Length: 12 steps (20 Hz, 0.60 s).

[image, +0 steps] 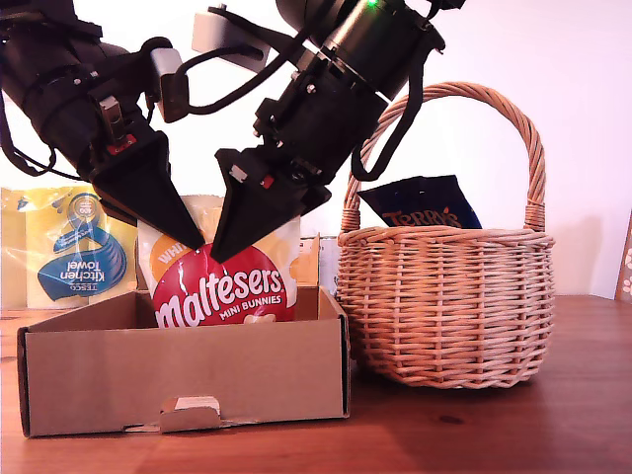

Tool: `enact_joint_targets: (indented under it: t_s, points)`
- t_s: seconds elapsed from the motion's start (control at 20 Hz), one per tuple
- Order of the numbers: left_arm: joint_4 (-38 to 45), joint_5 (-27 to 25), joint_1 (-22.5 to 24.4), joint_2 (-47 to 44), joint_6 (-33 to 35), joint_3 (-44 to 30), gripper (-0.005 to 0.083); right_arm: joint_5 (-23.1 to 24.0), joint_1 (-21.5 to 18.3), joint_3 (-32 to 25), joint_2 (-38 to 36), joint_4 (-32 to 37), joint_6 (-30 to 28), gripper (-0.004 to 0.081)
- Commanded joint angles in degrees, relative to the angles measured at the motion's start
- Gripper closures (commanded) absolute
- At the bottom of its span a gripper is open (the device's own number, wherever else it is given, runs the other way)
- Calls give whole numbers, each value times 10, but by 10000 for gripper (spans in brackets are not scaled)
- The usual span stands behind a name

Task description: Move the bags of Easter eggs from the cardboard box on the left into the woven basket on the right side.

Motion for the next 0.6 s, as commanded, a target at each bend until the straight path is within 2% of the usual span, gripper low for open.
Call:
enact_joint_targets:
  t_s: [0.0, 0.25, 0.45, 0.55]
  points:
    - [-2, 5, 2, 2, -2, -5, 798, -4, 6, 4, 30, -2, -2, 420]
    - [-4, 5, 2, 2, -2, -5, 798, 6, 6, 4, 64, 11, -4, 430]
    - [-3, 24, 2, 2, -2, -5, 798, 18, 6, 4, 65, 21, -3, 530]
    - [-2, 31, 2, 2, -2, -5, 797, 21, 6, 4, 65, 22, -3, 628]
